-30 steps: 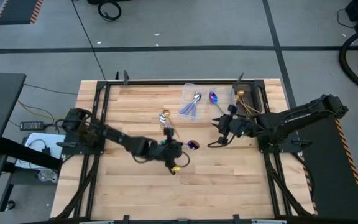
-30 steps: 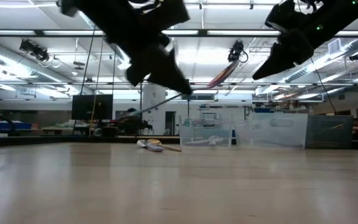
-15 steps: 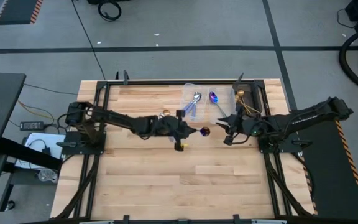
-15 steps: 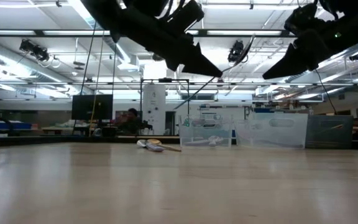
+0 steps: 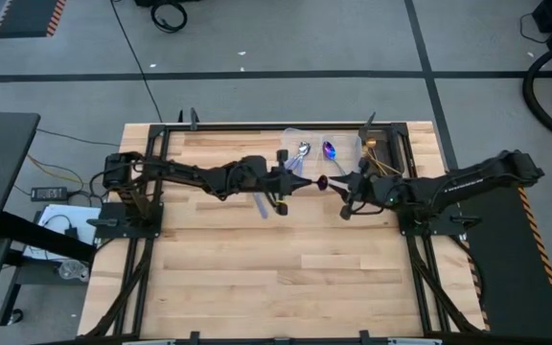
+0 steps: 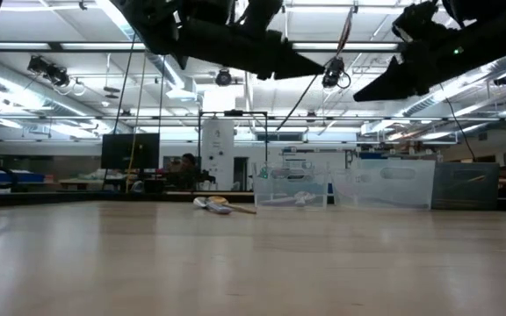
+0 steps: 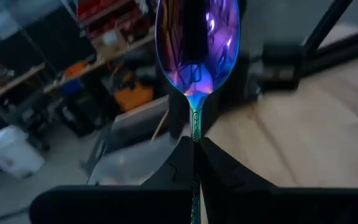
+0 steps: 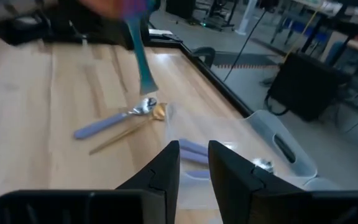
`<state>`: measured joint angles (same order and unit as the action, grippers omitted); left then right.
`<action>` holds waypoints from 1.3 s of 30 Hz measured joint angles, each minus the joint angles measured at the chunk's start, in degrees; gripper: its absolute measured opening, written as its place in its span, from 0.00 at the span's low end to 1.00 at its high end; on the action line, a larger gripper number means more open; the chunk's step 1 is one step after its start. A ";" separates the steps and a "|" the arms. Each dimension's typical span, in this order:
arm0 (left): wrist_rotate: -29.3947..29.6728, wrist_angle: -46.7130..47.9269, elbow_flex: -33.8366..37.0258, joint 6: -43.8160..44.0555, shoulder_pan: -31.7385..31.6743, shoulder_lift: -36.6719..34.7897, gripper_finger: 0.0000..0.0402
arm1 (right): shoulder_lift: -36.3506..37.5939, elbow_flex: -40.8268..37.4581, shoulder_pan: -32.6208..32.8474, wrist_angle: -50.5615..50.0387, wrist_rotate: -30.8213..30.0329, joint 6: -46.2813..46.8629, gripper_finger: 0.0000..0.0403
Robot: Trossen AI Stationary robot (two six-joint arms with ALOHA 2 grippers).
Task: Sort silverware by color (type)
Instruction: Put the purple spoon into the right transparent bin
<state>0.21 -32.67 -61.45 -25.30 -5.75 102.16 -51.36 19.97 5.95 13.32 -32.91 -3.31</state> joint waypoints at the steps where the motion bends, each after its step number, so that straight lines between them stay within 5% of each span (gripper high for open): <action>1: -0.97 -1.00 -0.04 0.10 -0.12 0.26 0.04 | -1.02 0.00 -0.40 1.18 0.01 -1.03 0.24; 16: -9.05 -11.55 0.29 3.69 -1.27 6.80 0.04 | -8.31 0.00 -4.94 4.63 8.84 -0.72 0.42; 23: -9.50 -27.78 7.70 6.62 -1.75 7.91 0.04 | -9.85 -0.01 -5.69 5.10 13.09 -0.98 0.52; 27: -9.38 -34.63 8.71 8.39 -2.20 7.88 0.04 | -12.00 0.00 -5.88 12.46 13.87 -2.68 0.53; 39: -9.41 -34.41 5.14 6.13 -1.02 7.82 0.04 | -18.64 2.25 -6.98 30.06 20.97 -9.38 0.48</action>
<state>-9.19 -67.08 -56.32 -19.17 -6.76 109.97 -70.01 22.22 -1.03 43.38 -11.95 -12.68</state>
